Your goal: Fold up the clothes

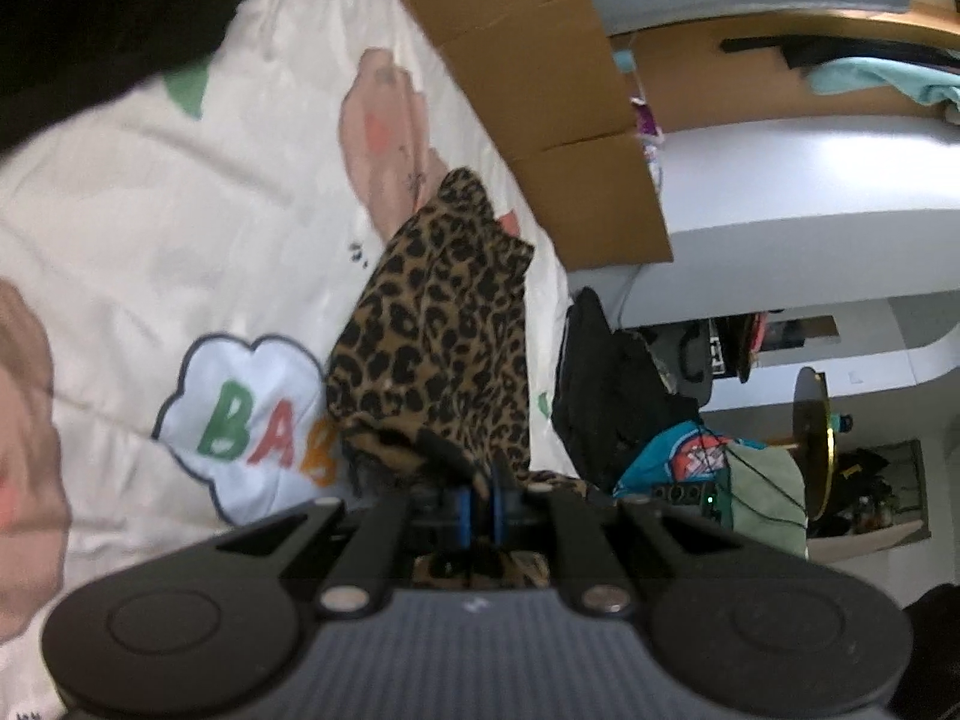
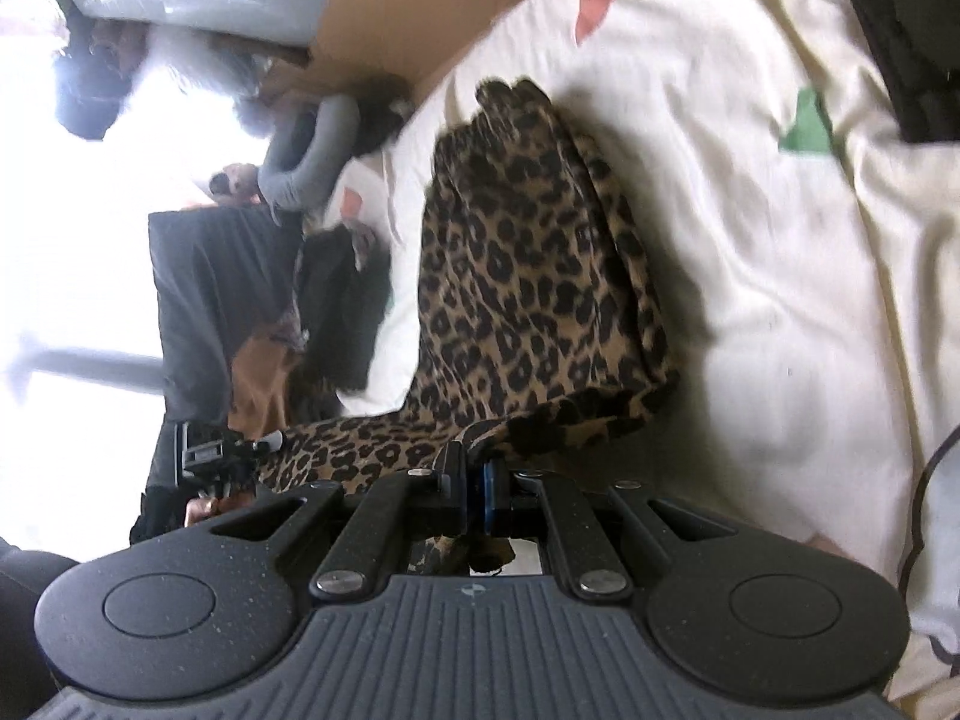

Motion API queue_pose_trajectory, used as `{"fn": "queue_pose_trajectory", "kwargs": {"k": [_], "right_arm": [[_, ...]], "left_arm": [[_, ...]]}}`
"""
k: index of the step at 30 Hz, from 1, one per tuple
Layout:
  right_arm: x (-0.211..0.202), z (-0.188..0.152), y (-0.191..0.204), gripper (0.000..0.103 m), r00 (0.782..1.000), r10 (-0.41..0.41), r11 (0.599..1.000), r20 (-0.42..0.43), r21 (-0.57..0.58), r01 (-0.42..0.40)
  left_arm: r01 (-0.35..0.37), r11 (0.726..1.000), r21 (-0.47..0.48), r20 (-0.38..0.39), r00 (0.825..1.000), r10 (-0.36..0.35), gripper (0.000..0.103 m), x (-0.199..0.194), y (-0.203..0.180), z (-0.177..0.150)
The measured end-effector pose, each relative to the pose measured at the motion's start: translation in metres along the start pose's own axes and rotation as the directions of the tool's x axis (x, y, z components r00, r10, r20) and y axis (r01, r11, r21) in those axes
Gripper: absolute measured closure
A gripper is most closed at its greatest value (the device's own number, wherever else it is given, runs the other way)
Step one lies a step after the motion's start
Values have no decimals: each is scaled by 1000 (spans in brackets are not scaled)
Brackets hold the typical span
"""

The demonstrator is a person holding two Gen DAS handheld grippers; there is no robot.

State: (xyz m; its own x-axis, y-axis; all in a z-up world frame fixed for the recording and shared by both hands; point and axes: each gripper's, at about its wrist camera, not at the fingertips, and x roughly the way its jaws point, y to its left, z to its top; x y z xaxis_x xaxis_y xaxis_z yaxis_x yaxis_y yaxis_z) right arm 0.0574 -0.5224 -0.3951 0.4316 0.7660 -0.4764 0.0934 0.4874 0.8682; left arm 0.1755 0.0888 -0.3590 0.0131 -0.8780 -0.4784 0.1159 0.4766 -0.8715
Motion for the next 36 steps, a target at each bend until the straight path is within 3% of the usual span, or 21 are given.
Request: {"fn": "queue_pose_trajectory", "kwargs": {"k": [5, 12, 24, 36], "right_arm": [[-6, 6, 3, 100, 999, 10, 1000, 53, -9, -10], [-7, 24, 16, 100, 992, 18, 999, 123, -51, -12], [13, 66, 16, 100, 988, -61, 993, 145, -93, 75], [35, 93, -2, 100, 981, -137, 985, 134, -88, 150]], "left_arm": [[-32, 999, 15, 43, 999, 31, 96, -3, 0, 8], [-23, 998, 53, 112, 994, 17, 96, -2, -12, 27], [-107, 993, 57, 219, 971, 93, 96, 21, -3, 58], [-174, 983, 62, 228, 961, 156, 96, 50, 12, 90]]}}
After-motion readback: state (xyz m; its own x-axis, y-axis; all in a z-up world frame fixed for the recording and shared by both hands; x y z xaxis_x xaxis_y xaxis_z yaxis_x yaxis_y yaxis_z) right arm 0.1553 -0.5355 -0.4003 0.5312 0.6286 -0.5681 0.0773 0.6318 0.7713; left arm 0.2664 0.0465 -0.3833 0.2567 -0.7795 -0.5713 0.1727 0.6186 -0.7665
